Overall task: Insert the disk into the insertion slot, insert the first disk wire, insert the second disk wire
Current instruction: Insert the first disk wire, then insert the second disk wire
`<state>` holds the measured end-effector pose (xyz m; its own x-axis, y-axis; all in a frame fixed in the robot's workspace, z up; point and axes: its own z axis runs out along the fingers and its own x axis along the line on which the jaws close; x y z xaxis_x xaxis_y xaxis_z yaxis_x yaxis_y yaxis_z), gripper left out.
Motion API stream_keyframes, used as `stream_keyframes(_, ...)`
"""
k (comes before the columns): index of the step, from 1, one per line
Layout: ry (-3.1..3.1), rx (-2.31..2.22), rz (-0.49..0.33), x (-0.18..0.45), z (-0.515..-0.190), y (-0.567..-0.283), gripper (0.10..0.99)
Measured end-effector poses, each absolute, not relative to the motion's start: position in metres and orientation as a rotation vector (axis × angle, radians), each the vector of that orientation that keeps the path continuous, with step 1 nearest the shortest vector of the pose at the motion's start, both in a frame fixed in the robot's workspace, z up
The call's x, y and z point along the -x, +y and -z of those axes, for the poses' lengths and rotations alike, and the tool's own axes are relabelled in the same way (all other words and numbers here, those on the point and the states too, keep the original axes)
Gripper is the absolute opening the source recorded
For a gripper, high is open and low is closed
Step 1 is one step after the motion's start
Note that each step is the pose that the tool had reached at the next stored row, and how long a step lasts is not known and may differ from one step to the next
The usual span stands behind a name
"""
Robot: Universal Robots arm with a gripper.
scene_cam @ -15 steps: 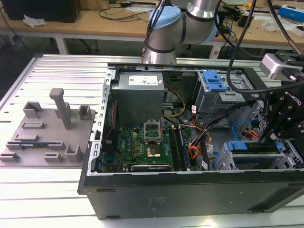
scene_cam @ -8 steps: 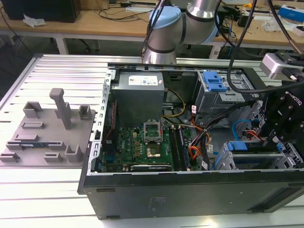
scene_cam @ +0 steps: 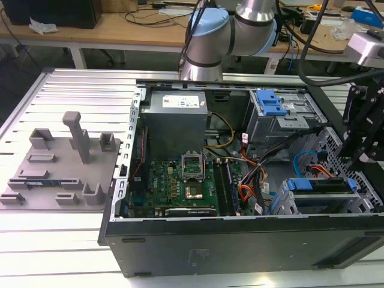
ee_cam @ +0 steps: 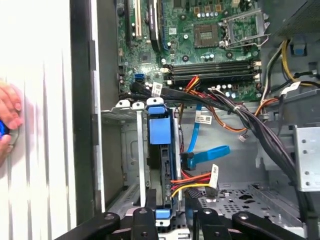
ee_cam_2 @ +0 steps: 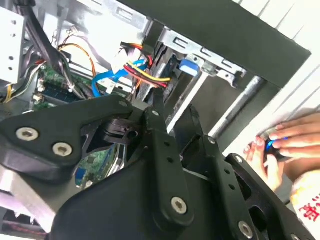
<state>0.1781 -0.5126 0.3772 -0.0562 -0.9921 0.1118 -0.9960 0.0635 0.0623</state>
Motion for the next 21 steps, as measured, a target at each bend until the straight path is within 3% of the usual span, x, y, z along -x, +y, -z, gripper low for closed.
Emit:
stream_keyframes(18,-2.191,-2.062,-0.059,-0.178,-0.377,-0.512,0.361)
stream_keyframes(21,-2.182,-2.053,-0.078,-0.178,-0.378,-0.498,0.361)
